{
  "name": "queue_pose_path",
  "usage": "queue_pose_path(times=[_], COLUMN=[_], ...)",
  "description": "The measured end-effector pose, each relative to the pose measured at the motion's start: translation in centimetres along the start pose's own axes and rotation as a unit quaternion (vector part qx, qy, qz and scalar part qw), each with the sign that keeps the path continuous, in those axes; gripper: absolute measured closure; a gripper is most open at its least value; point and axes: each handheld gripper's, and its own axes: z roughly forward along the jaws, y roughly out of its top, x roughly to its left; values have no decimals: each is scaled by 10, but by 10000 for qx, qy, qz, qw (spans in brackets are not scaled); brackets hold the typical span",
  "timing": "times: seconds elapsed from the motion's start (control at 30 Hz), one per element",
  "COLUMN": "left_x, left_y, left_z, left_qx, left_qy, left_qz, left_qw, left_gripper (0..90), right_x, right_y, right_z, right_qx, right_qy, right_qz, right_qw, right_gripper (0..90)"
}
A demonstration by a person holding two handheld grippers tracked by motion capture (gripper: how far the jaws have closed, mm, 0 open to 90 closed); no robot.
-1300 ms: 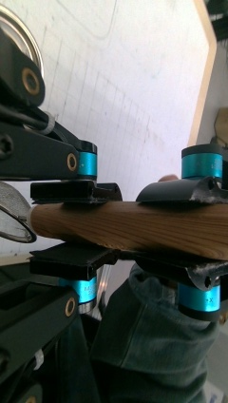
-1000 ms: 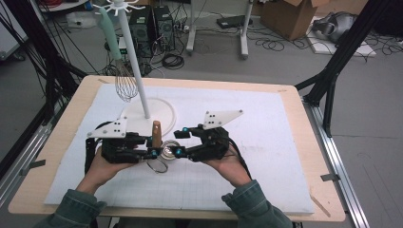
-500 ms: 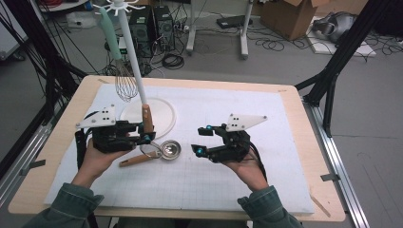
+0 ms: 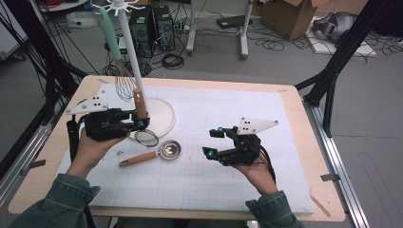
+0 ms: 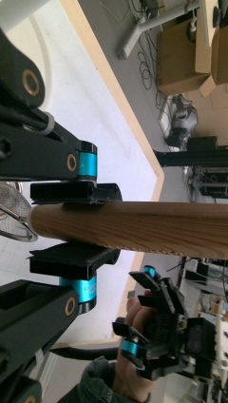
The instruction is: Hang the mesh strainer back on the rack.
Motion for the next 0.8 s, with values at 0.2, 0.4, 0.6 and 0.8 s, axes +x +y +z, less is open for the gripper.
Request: queue_pose_path(times=[0.2,0.4,0.6,0.8], left_x=[5,11,17,25], left_y=[11,25,37,49], left_z=[-4,-8,-11,-14], left_qx=[-115,-153,-120,-137], left_qy=[-9,-26,-31,16], left_qz=[-32,-20,0,16], left_qw=[9999,9999,9999,9999], left_gripper=[711,711,711,710], right_x=[-1,-2,-3,-5], right_y=[-8,-18,-23,-26], right_z=[-9,-21,-28,-32], right_qx=[-31,-32,-15,-94], right_qy=[-107,-262,-343,-397], right_qz=[80,131,196,224], right_qw=[9999,9996,9992,9989], right_gripper=[298,290,284,279])
